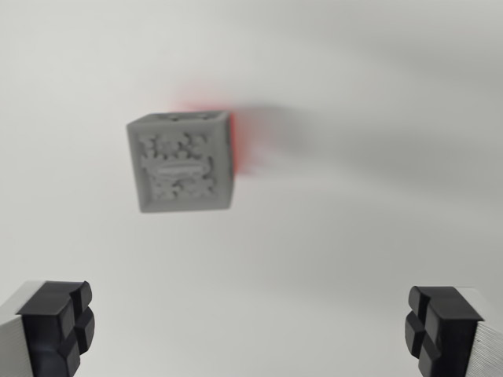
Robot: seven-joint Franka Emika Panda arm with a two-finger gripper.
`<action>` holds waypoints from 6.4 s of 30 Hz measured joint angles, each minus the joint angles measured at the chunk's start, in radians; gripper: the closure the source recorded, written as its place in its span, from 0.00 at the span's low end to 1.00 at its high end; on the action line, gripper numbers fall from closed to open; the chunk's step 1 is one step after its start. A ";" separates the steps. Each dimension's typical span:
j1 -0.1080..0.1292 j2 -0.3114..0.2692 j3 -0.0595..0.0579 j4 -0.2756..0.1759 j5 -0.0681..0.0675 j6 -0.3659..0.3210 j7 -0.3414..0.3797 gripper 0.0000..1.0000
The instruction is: Destack cube
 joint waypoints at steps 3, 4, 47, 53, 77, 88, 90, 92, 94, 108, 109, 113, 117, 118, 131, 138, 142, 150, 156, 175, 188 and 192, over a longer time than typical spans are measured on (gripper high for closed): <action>0.015 0.014 0.005 -0.002 -0.004 0.014 0.004 0.00; 0.018 0.017 0.006 -0.002 -0.005 0.016 0.004 0.00; 0.085 0.301 -0.010 -0.020 -0.053 0.311 0.040 0.00; 0.089 0.322 -0.015 -0.018 -0.054 0.330 0.041 0.00; 0.095 0.333 -0.021 -0.016 -0.054 0.340 0.041 1.00; 0.095 0.333 -0.022 -0.016 -0.054 0.340 0.041 1.00; 0.095 0.333 -0.022 -0.016 -0.054 0.340 0.041 1.00; 0.095 0.333 -0.022 -0.016 -0.054 0.340 0.041 1.00; 0.095 0.333 -0.022 -0.016 -0.054 0.340 0.041 1.00; 0.095 0.319 -0.021 -0.017 -0.054 0.329 0.041 1.00; 0.095 0.316 -0.021 -0.017 -0.054 0.327 0.041 1.00; 0.095 0.307 -0.021 -0.018 -0.054 0.318 0.040 1.00; 0.095 0.292 -0.020 -0.020 -0.053 0.306 0.040 1.00; 0.095 0.288 -0.020 -0.020 -0.053 0.303 0.040 1.00; 0.093 0.236 -0.017 -0.024 -0.047 0.255 0.036 1.00; 0.093 0.202 -0.016 -0.024 -0.041 0.223 0.032 1.00; 0.093 0.180 -0.015 -0.024 -0.036 0.201 0.030 1.00; 0.093 0.134 -0.015 -0.022 -0.030 0.153 0.025 1.00; 0.093 0.099 -0.014 -0.016 -0.024 0.113 0.022 1.00; 0.073 0.061 -0.026 -0.032 -0.015 0.085 0.018 1.00; 0.046 0.055 -0.036 -0.065 -0.012 0.112 0.018 1.00; 0.038 0.054 -0.039 -0.074 -0.011 0.120 0.018 1.00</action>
